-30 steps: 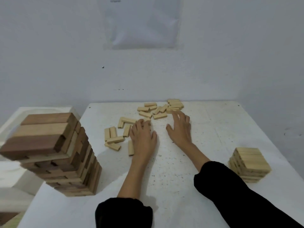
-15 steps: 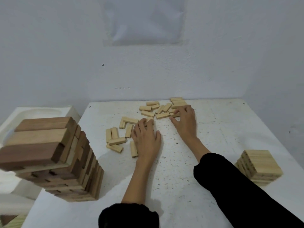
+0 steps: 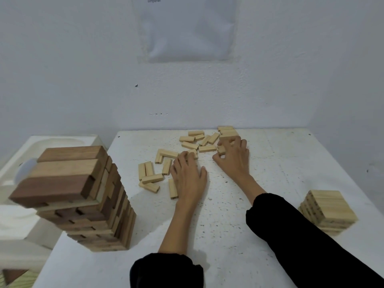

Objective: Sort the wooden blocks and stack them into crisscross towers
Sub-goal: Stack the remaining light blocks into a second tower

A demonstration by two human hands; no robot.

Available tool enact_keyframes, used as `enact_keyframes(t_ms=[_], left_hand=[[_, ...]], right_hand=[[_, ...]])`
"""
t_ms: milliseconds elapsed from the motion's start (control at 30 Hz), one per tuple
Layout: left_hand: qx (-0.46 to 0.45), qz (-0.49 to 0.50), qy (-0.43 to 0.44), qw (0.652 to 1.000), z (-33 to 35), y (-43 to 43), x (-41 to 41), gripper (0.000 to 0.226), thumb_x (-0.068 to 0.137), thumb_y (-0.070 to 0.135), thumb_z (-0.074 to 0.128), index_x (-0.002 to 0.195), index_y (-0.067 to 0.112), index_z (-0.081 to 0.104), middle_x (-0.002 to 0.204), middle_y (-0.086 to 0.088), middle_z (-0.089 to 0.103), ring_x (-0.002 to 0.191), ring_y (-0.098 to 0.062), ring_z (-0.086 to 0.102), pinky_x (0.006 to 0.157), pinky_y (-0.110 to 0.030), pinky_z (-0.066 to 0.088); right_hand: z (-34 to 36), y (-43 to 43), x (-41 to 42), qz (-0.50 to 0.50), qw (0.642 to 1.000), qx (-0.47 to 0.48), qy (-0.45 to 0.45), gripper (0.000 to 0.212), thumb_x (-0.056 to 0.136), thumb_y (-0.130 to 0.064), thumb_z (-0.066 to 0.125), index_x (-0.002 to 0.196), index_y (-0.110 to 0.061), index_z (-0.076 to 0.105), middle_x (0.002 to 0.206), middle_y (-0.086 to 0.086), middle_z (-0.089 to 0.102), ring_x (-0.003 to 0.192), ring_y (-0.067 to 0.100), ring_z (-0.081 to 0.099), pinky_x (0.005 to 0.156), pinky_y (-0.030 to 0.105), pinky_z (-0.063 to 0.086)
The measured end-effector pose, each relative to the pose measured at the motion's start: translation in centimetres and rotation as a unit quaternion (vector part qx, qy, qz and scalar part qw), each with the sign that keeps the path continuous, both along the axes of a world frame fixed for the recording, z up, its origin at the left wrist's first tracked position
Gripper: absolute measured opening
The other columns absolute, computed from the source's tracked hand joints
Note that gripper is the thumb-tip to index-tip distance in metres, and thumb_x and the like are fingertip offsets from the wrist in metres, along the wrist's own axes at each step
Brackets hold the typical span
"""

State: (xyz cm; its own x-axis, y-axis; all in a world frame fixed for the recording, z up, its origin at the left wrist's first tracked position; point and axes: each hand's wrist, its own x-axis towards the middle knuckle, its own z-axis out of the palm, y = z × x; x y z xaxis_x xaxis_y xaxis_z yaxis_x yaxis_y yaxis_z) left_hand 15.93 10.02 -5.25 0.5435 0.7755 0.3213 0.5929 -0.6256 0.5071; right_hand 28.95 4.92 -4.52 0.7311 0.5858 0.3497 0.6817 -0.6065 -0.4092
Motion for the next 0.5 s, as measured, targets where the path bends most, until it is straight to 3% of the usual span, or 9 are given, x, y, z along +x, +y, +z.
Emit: enact_keyframes(t_ms=[267,400,500], left_hand=[[-0.060,-0.012,-0.065,0.996,0.4,0.1,-0.1,0.052,0.089,0.009,0.055,0.138,0.007,0.036,0.140,-0.012,0.029,0.127,-0.025,0.026,0.102,-0.029,0.024],[-0.068,-0.014,-0.110,0.991,0.5,0.0,0.0,0.048,0.083,-0.006,0.055,0.129,0.006,0.046,0.132,-0.015,0.032,0.121,-0.027,0.030,0.095,-0.026,0.028],[-0.048,-0.047,-0.143,0.988,0.3,-0.1,-0.1,0.040,0.081,-0.010,0.056,0.118,0.005,0.054,0.124,-0.015,0.035,0.115,-0.025,0.038,0.092,-0.032,0.043]], right_hand=[[-0.8,-2.1,-0.6,-0.006,0.994,0.102,0.029,0.013,0.072,-0.005,0.065,0.084,-0.008,0.063,0.103,0.012,0.050,0.097,0.026,0.044,0.071,0.026,0.030],[-1.1,-3.5,-1.4,0.017,0.991,0.132,0.033,0.013,0.068,-0.001,0.066,0.078,-0.008,0.064,0.098,0.009,0.052,0.090,0.019,0.041,0.073,0.024,0.031],[-1.2,-4.8,-2.2,0.036,0.989,0.139,0.032,0.013,0.066,0.000,0.067,0.076,-0.008,0.063,0.096,0.007,0.053,0.088,0.017,0.041,0.074,0.024,0.034]])
